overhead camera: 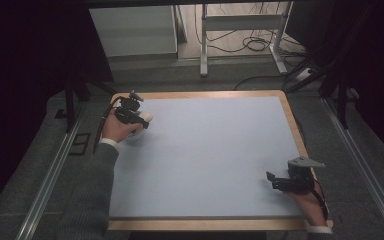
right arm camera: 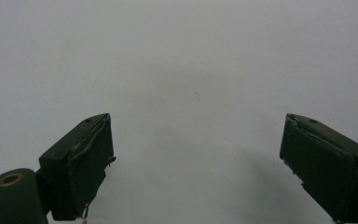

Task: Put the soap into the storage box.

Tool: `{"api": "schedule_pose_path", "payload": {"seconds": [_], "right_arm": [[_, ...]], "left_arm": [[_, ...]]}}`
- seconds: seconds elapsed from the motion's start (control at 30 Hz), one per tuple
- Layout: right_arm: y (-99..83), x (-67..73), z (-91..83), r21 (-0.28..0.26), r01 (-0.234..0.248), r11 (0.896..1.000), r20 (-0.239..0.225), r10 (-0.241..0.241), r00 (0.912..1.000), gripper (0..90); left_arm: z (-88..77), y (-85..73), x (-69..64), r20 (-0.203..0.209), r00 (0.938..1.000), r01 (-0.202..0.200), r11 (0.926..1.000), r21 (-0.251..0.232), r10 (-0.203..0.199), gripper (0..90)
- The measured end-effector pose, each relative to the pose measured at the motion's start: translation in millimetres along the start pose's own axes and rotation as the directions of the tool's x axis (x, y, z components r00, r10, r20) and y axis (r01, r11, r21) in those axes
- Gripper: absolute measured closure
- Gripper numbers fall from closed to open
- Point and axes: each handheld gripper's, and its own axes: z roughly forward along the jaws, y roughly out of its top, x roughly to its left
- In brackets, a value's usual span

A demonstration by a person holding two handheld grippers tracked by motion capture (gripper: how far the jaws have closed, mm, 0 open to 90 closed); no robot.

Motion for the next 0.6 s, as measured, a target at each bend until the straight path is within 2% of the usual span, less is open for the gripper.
{"api": "schedule_pose_path", "payload": {"seconds": [0.23,0.4,0.6], "right_arm": [[-0.2,-0.3,0.0,0.003,0.002,1.000,0.004,-0.002,1.0000,9.5],[-1.0,-1.1,0.4,0.006,-0.001,1.000,0.006,0.001,1.0000,9.5],[-1.1,-0.2,1.5,0.011,0.005,1.000,0.004,-0.005,1.0000,9.5]], "left_arm": [[4.9,1.4,10.3,-0.016,0.9994,0.031,0.9995,0.005,-0.031,49.6],[13.3,1.9,18.9,-0.039,0.9971,0.066,0.9978,0.005,-0.066,49.6],[19.3,2.7,26.2,-0.048,0.9948,0.091,0.9957,0.018,-0.090,49.6]]}}
